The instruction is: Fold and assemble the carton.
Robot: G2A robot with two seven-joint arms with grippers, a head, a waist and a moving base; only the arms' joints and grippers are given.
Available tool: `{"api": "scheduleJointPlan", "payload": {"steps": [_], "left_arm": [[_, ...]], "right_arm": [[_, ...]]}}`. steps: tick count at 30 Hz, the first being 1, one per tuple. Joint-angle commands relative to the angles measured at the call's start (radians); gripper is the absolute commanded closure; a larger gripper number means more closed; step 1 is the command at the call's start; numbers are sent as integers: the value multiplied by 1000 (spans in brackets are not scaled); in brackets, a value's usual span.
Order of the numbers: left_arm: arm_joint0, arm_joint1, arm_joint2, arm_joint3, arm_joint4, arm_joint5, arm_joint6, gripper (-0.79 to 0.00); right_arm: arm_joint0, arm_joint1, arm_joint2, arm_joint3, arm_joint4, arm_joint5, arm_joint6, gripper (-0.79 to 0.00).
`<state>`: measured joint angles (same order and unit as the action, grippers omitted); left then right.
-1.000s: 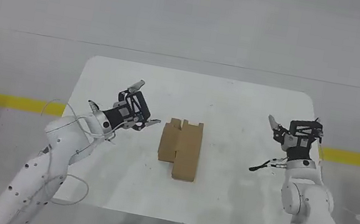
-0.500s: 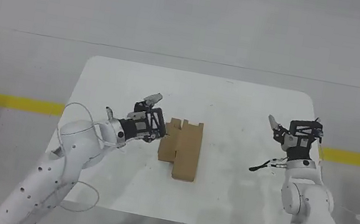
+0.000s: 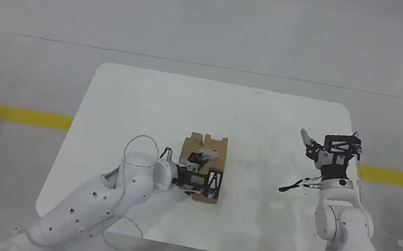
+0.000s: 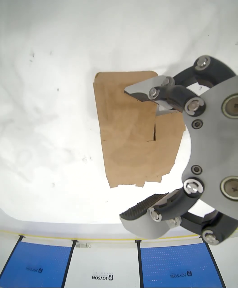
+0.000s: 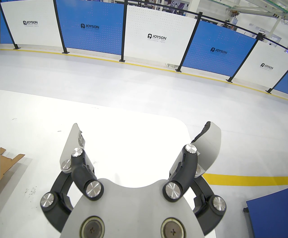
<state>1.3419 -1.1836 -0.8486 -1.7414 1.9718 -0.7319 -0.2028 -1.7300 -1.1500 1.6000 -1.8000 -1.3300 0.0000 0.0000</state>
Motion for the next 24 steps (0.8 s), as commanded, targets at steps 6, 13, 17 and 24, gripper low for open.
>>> {"api": "scheduleJointPlan", "payload": {"steps": [6,13,17,24], "left_arm": [[9,2,18,-10,-32,-90,-54,-785],[6,0,40,-9,-29,-84,-79,-785],[-5,-8,58,11,-36,-40,-100,-785],[-38,-18,83,48,-9,13,-125,-785]], "right_arm": [[0,0,0,0,0,0,0,-785],[0,0,0,0,0,0,0,-785],[0,0,0,0,0,0,0,-785],[0,0,0,0,0,0,0,-785]]}}
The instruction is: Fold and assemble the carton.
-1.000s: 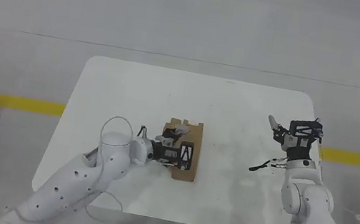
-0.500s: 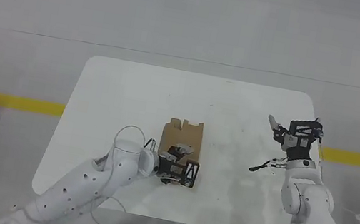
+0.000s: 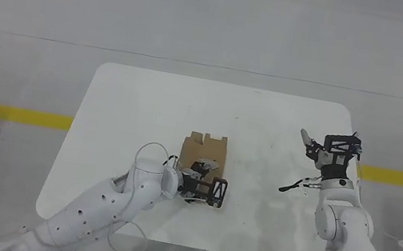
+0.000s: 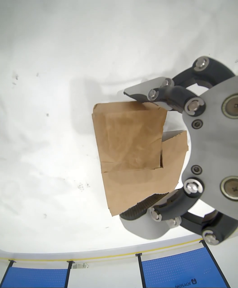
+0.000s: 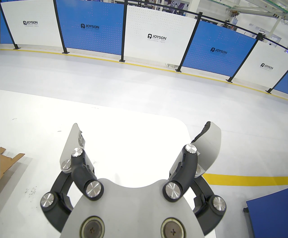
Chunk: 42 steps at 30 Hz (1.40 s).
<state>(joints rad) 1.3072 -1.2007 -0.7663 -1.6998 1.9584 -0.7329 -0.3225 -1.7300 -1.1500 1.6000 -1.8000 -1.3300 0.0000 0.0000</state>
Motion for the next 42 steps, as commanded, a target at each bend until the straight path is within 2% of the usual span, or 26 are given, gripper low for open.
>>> {"api": "scheduleJointPlan", "payload": {"steps": [1,2,3,4,6,7,10,11,16,17,18,20,22,29,42], "left_arm": [[-4,-2,-2,9,3,28,-7,-708],[-3,-2,-6,13,2,43,-10,-486],[-3,-2,-8,14,2,52,-14,-388],[-2,-2,-10,13,3,56,-14,-305],[2,0,-20,15,8,72,-19,-228],[3,1,-24,16,12,78,-23,-123],[10,4,-43,18,26,104,-38,-86],[14,6,-51,18,31,113,-43,0],[29,10,-77,13,45,157,-57,0],[32,11,-81,14,49,165,-65,-95],[35,12,-85,13,56,172,-75,-240],[39,12,-87,10,63,179,-86,-336],[45,12,-90,6,55,184,-86,-773],[53,5,-83,-1,25,205,-102,-785],[-42,-34,-20,96,40,290,-148,-785]], "right_arm": [[0,0,0,0,0,0,0,-785],[0,0,0,0,0,0,0,-785],[0,0,0,0,0,0,0,-785],[0,0,0,0,0,0,0,-785],[0,0,0,0,0,0,0,-785],[0,0,0,0,0,0,0,-785],[0,0,0,0,0,0,0,-785],[0,0,0,0,0,0,0,-785],[0,0,0,0,0,0,0,-785],[0,0,0,0,0,0,0,-785],[0,0,0,0,0,0,0,-785],[0,0,0,0,0,0,0,-785],[0,0,0,0,0,0,0,-785],[0,0,0,0,0,0,0,-785],[0,0,0,0,0,0,0,-785]]}}
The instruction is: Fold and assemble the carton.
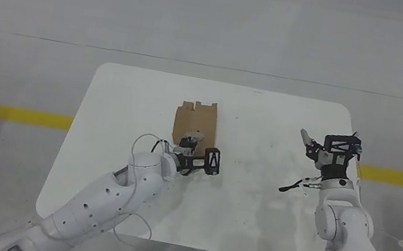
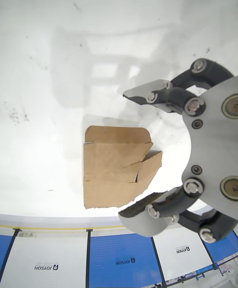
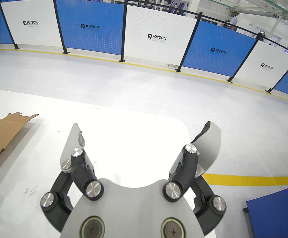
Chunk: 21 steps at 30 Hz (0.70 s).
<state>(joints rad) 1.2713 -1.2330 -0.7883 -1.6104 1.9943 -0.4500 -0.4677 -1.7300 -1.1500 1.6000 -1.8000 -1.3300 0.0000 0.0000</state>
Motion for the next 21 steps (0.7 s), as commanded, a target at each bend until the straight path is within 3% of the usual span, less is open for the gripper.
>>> {"api": "scheduleJointPlan", "payload": {"steps": [1,3,5,6,21], "left_arm": [[-12,-5,7,15,4,9,-1,-779],[-25,-10,13,30,5,13,5,-413],[-34,-14,19,43,10,17,11,-203],[-38,-15,21,48,11,19,14,0],[-45,-23,7,76,29,34,44,0]], "right_arm": [[0,0,0,0,0,0,0,-785],[0,0,0,0,0,0,0,-785],[0,0,0,0,0,0,0,-785],[0,0,0,0,0,0,0,-785],[0,0,0,0,0,0,0,-785]]}}
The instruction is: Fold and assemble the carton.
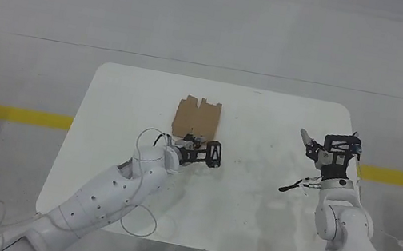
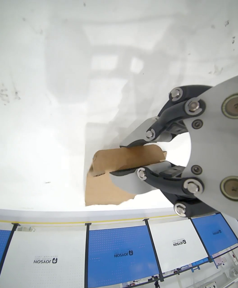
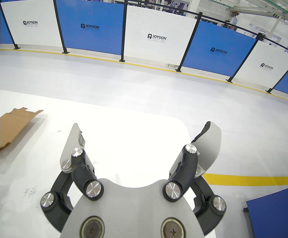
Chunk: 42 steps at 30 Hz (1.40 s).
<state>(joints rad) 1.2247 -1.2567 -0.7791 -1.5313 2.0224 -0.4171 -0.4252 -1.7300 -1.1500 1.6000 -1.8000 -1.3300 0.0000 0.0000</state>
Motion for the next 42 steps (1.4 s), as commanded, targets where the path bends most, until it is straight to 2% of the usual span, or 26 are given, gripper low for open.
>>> {"api": "scheduleJointPlan", "payload": {"steps": [1,4,7,10,12,14,15,16,18,27,29,31,34,36,41,42], "left_arm": [[5,1,-5,-6,2,1,3,0],[14,3,-14,-20,6,1,10,0],[30,6,-23,-49,10,-2,20,0],[48,10,-32,-83,15,-13,27,0],[64,14,-41,-114,16,-22,30,0],[76,16,-48,-133,16,-29,27,0],[84,18,-54,-149,16,-34,28,0],[89,19,-56,-155,17,-37,27,0],[100,22,-62,-172,21,-45,26,0],[125,27,-83,-216,34,-52,27,0],[128,29,-85,-223,40,-56,30,0],[128,29,-87,-228,47,-59,33,0],[128,29,-89,-234,53,-59,35,0],[128,29,-89,-236,59,-59,37,0],[128,28,-87,-235,66,-63,40,0],[128,28,-88,-235,66,-63,40,0]], "right_arm": [[0,0,0,0,0,0,0,-785],[1,0,0,-1,0,-3,-2,-785],[-9,3,1,-11,5,-94,-12,-785],[-31,11,10,-31,40,-262,2,-785],[-48,21,31,-38,77,-432,28,-785],[-61,28,47,-36,133,-551,73,-785],[-63,32,64,-31,190,-610,118,-785],[-62,34,73,-32,209,-624,141,-785],[-53,36,94,-35,229,-604,173,-785],[-54,36,91,-34,237,-604,173,-785],[-50,34,78,-20,321,-625,191,-785],[-48,35,65,-12,447,-643,271,-785],[-43,38,46,-7,669,-614,435,-785],[-35,39,20,8,905,-545,586,-785],[40,49,-1,64,1273,-408,862,-785],[54,50,3,75,1286,-399,877,-785]]}}
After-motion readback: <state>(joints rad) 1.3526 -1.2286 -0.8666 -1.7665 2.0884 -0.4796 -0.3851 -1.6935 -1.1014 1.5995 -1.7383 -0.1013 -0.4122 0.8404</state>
